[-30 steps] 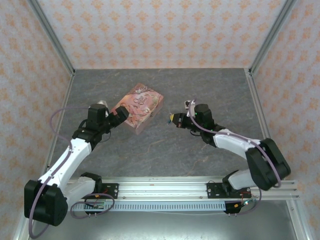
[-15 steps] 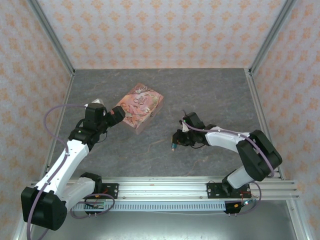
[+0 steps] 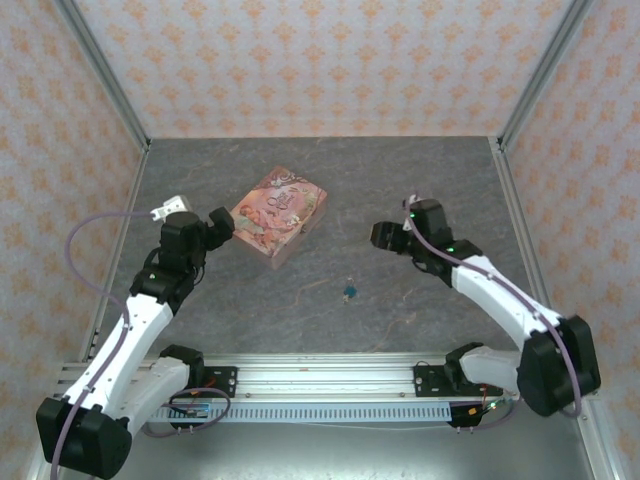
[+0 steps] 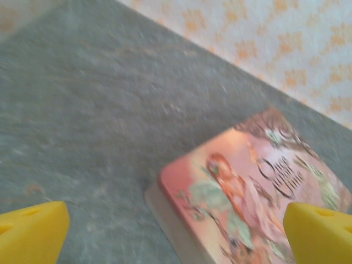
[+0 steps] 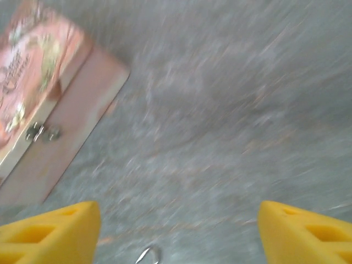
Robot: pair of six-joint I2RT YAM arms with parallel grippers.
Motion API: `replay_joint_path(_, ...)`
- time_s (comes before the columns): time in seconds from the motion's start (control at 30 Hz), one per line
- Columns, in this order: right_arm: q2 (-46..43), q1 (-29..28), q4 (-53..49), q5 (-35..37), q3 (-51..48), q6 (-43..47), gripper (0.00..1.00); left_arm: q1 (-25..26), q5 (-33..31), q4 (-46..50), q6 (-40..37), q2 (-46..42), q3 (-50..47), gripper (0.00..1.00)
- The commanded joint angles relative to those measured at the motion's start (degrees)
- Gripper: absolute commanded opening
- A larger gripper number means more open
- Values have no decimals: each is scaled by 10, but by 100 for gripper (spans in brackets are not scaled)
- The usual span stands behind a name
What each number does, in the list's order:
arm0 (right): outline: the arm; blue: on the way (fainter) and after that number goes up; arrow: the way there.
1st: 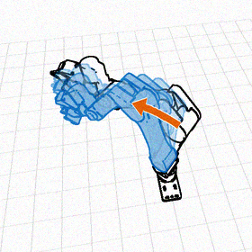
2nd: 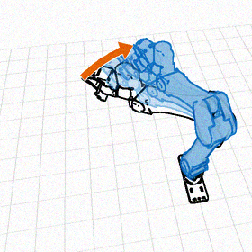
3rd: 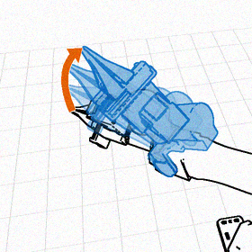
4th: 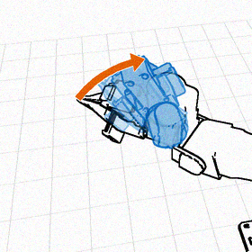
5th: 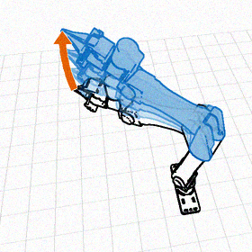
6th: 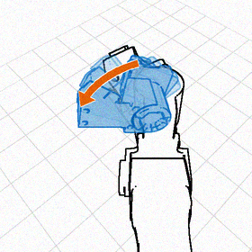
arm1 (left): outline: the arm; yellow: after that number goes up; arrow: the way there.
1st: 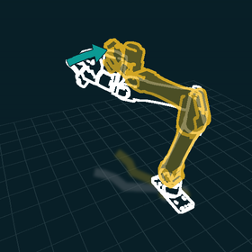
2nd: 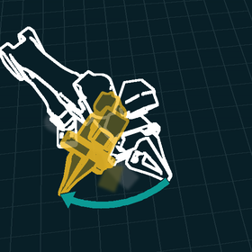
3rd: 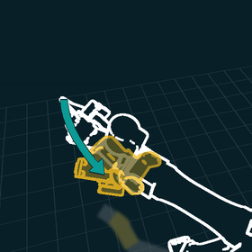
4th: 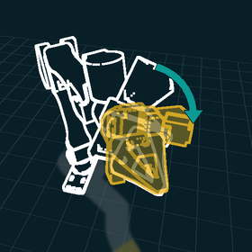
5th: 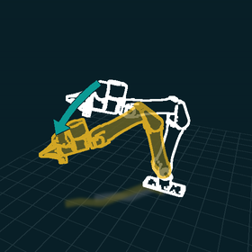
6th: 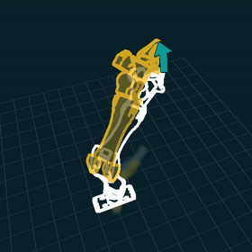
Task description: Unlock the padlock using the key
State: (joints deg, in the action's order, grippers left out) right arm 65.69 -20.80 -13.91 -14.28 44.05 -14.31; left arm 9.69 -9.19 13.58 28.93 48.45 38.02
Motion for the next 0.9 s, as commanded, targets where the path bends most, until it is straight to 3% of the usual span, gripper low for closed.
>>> replay_joint_path(0.0,-49,43,-1,115,-9,84,88,-5,-133,-142,-98,-13,-60,100)
replay_joint_path(0.07,-77,84,56,154,-52,91,100,-7,-188,-175,-124,0,-73,100)
replay_joint_path(0.23,-109,146,287,204,-201,147,99,-25,-200,-210,-165,75,-78,100)
replay_joint_path(0.53,68,186,627,143,-291,185,99,-29,-117,-427,-248,200,-140,100)
replay_joint_path(0.77,218,190,744,88,-279,200,99,-44,-51,-574,-289,264,-191,100)
replay_joint_path(0.87,204,192,650,69,-244,210,99,-46,-19,-642,-298,322,-205,100)
